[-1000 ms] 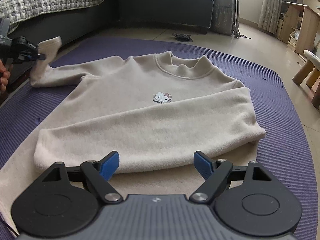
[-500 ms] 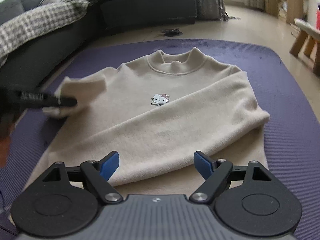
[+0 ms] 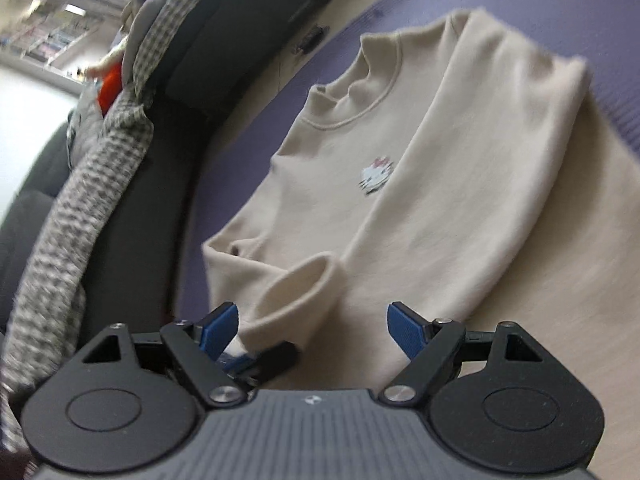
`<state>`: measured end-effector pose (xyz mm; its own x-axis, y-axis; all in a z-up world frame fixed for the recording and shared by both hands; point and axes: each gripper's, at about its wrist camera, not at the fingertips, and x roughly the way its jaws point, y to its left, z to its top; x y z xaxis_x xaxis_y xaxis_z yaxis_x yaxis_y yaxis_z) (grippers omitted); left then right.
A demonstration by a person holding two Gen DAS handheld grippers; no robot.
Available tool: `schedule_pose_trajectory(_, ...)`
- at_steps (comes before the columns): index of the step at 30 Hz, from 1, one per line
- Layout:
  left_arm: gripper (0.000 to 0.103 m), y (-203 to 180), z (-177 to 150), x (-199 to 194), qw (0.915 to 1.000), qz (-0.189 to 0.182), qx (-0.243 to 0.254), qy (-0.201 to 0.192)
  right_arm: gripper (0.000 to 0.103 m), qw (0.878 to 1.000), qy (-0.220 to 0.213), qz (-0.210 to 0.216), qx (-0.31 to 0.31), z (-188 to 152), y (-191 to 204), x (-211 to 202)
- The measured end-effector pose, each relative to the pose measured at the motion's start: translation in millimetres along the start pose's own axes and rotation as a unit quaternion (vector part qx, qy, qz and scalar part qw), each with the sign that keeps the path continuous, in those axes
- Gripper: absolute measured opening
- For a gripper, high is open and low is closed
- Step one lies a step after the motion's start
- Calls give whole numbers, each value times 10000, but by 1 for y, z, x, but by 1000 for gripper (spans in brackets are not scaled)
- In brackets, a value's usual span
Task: Fold clothes
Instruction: 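Carry the cuff across the shirt body with the left tool and release, then grasp the folded sleeve cuff with the right tool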
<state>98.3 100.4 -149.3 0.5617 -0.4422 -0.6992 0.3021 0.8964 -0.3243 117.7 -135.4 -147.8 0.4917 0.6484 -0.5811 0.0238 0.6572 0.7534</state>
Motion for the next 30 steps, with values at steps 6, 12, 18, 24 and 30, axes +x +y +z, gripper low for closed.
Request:
schedule_pose_trajectory(6, 43, -10, -7, -6, 9978, -483, 446, 77, 82, 9994, 142, 108, 291, -3, 7, 22)
schedule_pose_trajectory(12, 52, -17, -17, -2, 9947, -668, 696, 356, 61, 9991, 178, -25, 388, -6, 4, 37)
schedule_pose_trajectory(18, 78, 2, -17, -16, 9978, -362, 524, 181, 8, 9989, 235, -399, -11, -10, 5, 40)
schedule_pose_trajectory(24, 91, 40, -14, -31, 9989, 329, 312, -77, 7, 9991, -232, -112, -350, 9, 19, -1)
schedule_pose_trajectory(30, 92, 70, -11, -24, 9923, 1235, 139, 6, 7, 9964, -799, -122, -244, 39, 26, -58)
